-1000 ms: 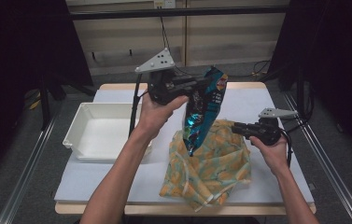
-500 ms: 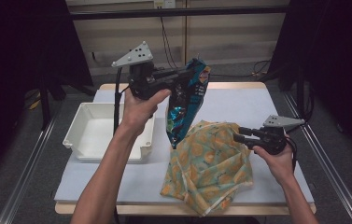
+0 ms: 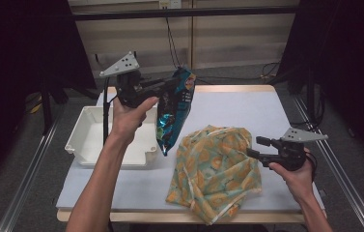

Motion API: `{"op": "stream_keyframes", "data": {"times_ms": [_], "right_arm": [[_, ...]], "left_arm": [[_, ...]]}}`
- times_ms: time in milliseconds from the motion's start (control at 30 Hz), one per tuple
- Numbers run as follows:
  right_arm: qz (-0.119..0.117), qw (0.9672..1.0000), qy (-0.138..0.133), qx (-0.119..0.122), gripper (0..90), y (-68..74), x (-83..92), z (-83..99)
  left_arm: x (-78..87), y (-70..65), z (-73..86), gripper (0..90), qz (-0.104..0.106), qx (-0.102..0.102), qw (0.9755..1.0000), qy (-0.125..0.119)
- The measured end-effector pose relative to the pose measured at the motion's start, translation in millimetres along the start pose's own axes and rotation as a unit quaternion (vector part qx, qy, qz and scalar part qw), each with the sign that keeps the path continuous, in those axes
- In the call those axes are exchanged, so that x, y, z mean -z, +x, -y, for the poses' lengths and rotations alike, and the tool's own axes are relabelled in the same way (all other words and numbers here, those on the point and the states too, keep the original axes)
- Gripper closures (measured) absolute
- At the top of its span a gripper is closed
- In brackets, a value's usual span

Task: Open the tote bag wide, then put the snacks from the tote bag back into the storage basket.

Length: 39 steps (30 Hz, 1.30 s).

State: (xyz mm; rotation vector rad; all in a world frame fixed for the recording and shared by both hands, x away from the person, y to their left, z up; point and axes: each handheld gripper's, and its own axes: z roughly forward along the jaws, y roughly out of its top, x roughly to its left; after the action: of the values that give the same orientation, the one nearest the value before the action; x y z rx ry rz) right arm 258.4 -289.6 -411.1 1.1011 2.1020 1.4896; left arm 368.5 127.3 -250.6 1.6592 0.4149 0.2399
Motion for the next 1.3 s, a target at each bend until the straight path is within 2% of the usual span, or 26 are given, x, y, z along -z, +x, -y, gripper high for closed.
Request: {"op": "stream_keyframes", "data": {"times_ms": [67, 167, 233, 300, 433, 500, 767, 1000, 1100, 1167, 1200, 1300], "right_arm": [[0.008, 1.0000, -0.005, 0.000, 30.7, 2.6, 3.2, 2.5], [0.001, 0.9999, -0.012, -0.005, 28.0, 6.8, 7.4, 8.3], [0.006, 0.9999, -0.012, -0.002, 25.8, 10.0, 10.6, 12.0], [0.010, 0.9998, -0.014, -0.007, 21.9, 11.6, 13.2, 14.9], [0.023, 0.9996, -0.011, -0.012, 19.8, 14.0, 17.8, 20.9], [0.017, 0.9996, -0.011, -0.019, 19.9, 15.1, 20.4, 23.2], [0.024, 0.9994, -0.019, -0.018, 10.7, 21.0, 32.7, 31.1], [0.023, 0.9987, -0.032, -0.032, 2.5, 26.5, 40.3, 37.8], [0.019, 0.9979, -0.040, -0.048, 1.2, 27.4, 43.5, 42.5], [0.021, 0.9983, -0.038, -0.038, 0.0, 28.6, 45.0, 46.5], [0.015, 0.9984, -0.039, -0.038, 0.0, 28.7, 45.1, 47.8], [0.016, 0.9980, -0.040, -0.045, 0.0, 28.8, 45.0, 48.8]], "left_arm": [[3.8, 3.8, 3.2, 88.6, -0.006, 0.002, 1.0000, 0.003], [10.7, 10.2, 7.2, 88.6, -0.015, 0.008, 0.9998, 0.007], [14.8, 13.5, 8.0, 88.6, -0.022, 0.010, 0.9997, 0.008], [19.5, 15.5, 7.5, 88.6, -0.030, 0.008, 0.9995, 0.010], [28.9, 18.2, 5.2, 88.6, -0.042, 0.005, 0.9990, 0.011], [34.1, 20.3, 4.2, 88.6, -0.049, 0.004, 0.9987, 0.013], [50.0, 29.8, 6.5, 88.6, -0.070, 0.008, 0.9974, 0.015], [63.0, 38.7, 10.7, 88.6, -0.087, 0.013, 0.9959, 0.018], [67.1, 40.2, 12.8, 88.6, -0.092, 0.014, 0.9954, 0.021], [70.6, 43.3, 14.4, 88.6, -0.095, 0.013, 0.9951, 0.024], [72.7, 44.9, 15.4, 88.5, -0.101, 0.016, 0.9945, 0.024], [78.4, 50.1, 19.3, 88.4, -0.112, 0.019, 0.9932, 0.024]]}}
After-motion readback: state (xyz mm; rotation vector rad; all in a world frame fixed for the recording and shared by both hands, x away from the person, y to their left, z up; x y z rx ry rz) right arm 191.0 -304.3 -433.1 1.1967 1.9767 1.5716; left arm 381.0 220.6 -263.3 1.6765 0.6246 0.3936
